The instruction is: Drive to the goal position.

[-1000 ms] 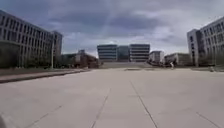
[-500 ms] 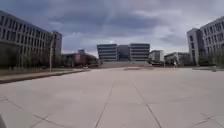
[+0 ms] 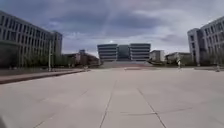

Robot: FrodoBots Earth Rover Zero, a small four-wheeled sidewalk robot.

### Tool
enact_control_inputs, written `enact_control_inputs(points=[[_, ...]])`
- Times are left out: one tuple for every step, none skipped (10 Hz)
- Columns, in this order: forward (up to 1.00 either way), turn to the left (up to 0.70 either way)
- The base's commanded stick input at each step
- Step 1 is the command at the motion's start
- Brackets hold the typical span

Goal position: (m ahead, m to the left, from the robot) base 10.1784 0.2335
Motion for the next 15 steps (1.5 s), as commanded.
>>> enact_control_inputs(points=[[0.7,-0.09],[0.7,0.0],[0.7,0.0],[0.7,-0.18],[0.7,-0.07],[0.7,0.0],[0.7,0.0],[0.7,0.0],[0.7,0.0],[0.7,0.0],[0.7,-0.07],[0.7,-0.22],[0.7,-0.04],[0.7,0.0],[0.7,-0.03]])
